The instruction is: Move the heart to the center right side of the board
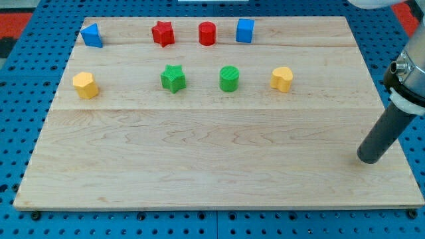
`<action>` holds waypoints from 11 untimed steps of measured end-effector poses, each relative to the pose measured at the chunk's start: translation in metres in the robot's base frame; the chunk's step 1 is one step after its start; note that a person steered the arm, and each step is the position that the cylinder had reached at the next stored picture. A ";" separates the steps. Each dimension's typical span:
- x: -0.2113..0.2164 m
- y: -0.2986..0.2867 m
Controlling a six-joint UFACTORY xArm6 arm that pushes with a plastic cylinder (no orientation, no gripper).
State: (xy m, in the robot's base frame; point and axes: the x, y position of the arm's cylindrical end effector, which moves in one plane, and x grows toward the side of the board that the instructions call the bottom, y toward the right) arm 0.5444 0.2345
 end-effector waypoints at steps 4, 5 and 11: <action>-0.035 -0.023; -0.060 -0.021; -0.209 -0.144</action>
